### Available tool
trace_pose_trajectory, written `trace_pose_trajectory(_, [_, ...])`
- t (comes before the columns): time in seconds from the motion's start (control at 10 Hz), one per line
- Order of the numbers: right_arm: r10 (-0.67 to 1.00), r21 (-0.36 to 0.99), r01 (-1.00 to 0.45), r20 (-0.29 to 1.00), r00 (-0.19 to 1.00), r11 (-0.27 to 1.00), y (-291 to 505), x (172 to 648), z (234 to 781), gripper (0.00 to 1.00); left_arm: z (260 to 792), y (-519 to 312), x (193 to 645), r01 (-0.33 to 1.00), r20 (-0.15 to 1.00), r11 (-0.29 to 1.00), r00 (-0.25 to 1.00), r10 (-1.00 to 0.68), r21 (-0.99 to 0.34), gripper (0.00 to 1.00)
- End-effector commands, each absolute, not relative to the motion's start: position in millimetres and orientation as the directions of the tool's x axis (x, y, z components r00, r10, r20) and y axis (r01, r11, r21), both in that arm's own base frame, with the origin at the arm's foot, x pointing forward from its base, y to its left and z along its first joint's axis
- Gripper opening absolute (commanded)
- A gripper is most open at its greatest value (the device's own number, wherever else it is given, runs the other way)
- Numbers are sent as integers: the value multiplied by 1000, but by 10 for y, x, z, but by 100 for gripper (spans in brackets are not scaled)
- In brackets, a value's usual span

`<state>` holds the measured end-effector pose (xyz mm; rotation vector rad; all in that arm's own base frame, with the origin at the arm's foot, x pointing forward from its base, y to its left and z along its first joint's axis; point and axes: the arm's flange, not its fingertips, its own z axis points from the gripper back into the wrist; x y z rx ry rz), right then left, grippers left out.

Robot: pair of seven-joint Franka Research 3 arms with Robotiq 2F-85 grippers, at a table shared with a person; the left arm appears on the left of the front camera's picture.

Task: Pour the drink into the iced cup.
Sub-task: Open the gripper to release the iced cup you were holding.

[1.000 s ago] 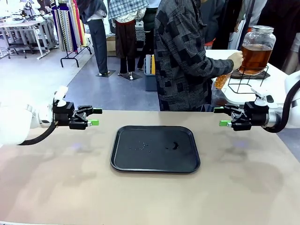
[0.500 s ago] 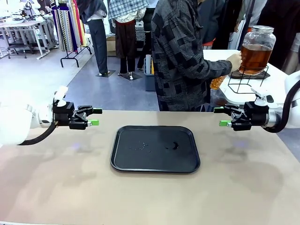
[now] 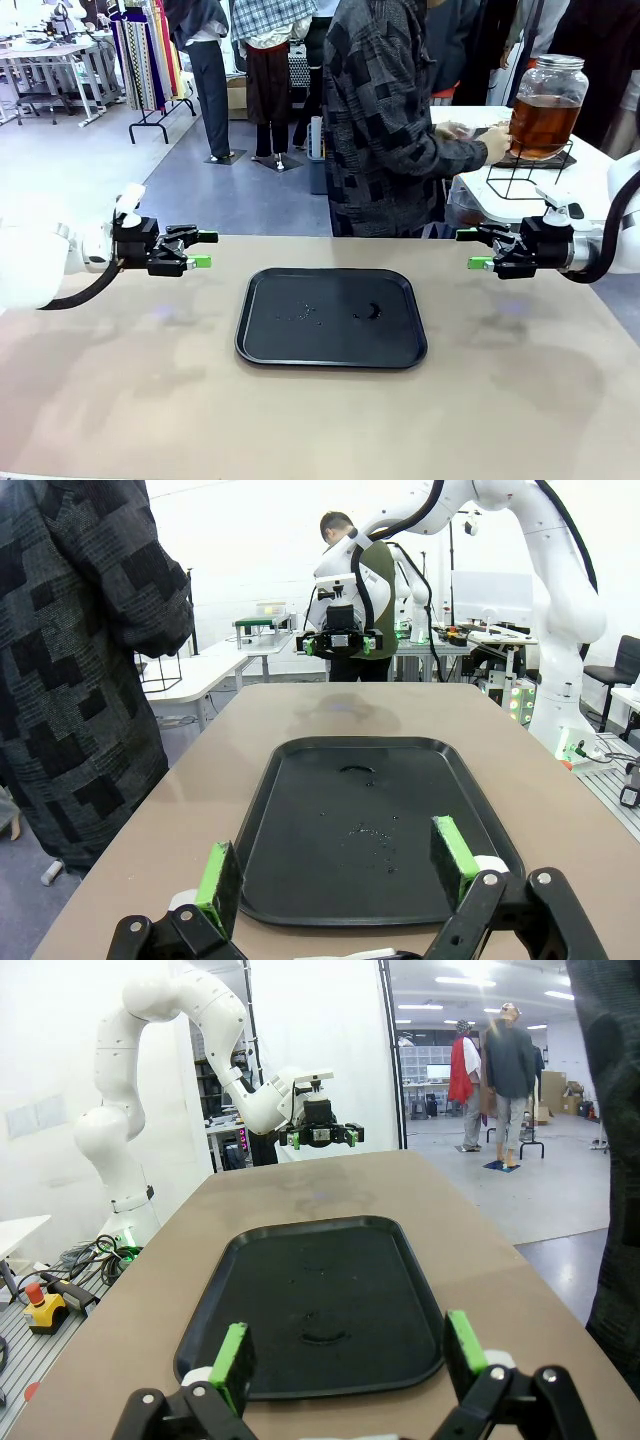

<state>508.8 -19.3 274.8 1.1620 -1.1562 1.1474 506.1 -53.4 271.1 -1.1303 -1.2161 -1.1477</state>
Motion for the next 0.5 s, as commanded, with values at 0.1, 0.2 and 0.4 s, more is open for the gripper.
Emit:
trace_pose_trajectory(0.1, [43,56,-997,997,59,51,-181,5089,2782,100,2730,-542,5057,996,999,87,14,-29,-12,100])
trace_pose_trajectory(0.2, [43,56,-997,997,59,51,-181,5089,2782,100,2730,-542,5057,996,999,87,14,-29,-12,100])
trace_pose_trajectory(0.4, [43,56,-997,997,59,51,-181,5089,2782,100,2730,-542,5057,996,999,87,14,-29,-12,100])
